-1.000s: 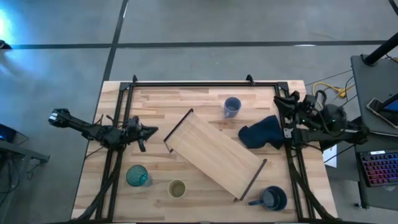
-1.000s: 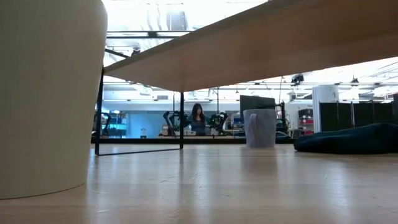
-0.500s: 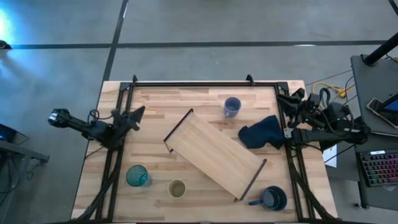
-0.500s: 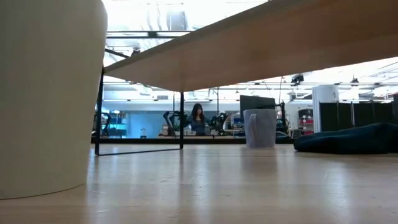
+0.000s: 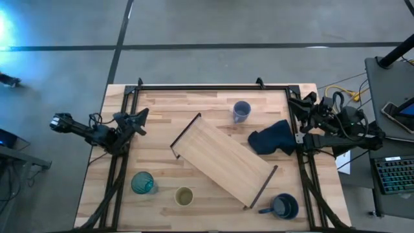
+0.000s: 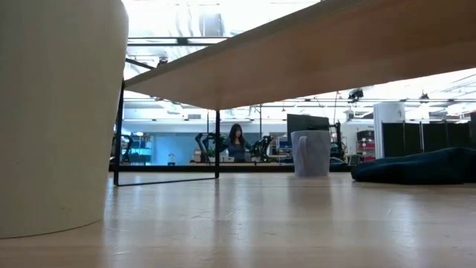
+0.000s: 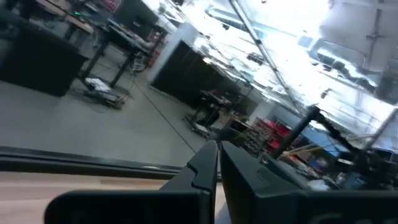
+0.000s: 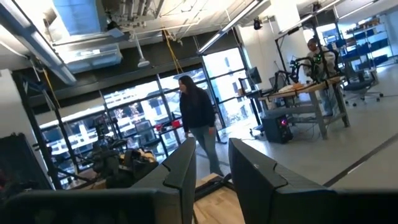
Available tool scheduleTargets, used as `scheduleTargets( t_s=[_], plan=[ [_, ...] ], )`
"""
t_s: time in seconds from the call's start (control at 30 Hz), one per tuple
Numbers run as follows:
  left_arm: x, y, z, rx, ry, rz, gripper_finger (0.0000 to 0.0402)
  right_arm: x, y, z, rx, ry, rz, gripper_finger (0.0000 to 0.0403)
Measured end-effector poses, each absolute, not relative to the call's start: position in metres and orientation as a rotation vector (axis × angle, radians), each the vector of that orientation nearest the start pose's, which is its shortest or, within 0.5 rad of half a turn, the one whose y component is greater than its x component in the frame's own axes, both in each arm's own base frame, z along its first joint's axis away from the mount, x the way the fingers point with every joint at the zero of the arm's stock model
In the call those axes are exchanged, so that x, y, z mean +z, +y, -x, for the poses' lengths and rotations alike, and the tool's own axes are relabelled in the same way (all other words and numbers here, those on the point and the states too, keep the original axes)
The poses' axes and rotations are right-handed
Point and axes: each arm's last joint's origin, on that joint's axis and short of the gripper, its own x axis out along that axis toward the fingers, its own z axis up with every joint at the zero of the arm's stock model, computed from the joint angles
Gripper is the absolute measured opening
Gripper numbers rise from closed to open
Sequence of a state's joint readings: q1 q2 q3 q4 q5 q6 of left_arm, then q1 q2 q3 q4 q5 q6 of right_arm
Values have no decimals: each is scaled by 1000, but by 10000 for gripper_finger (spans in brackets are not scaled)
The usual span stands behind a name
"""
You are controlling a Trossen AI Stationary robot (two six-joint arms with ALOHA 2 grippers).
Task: Stack small to large cups/mugs on shelf
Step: Put the blue transparent cup on the shelf
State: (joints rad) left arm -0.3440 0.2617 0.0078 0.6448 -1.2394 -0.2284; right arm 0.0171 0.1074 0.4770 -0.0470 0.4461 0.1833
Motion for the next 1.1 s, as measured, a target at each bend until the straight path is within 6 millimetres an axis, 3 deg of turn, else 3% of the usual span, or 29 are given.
scheduleTargets(
  t_s=[0.13,0.23,0.33,0.47,0.57,0.73,0.9,0.97,1.1],
  plan=[
    [204,-3,-92,920,-396,508,5,306,-12,-54,-396,-355,-254,89],
    [255,-4,-87,775,-399,286,5,306,-12,-54,-396,-355,-253,89],
    [312,-1,-78,784,-372,133,5,306,-13,-53,-438,-358,-259,89],
    [366,0,-72,686,-179,15,5,306,-14,-52,-477,-364,-266,89],
    [393,-3,-72,507,33,17,5,306,-14,-52,-502,-366,-271,89],
    [435,-9,-79,387,386,24,5,305,-15,-52,-537,-365,-275,89],
    [451,-16,-88,307,683,-17,5,305,-16,-51,-562,-364,-278,89],
    [450,-17,-87,256,790,-15,5,305,-16,-51,-562,-365,-280,89],
    [446,-31,-108,40,878,-27,5,305,-16,-51,-555,-375,-318,89]
  ],
)
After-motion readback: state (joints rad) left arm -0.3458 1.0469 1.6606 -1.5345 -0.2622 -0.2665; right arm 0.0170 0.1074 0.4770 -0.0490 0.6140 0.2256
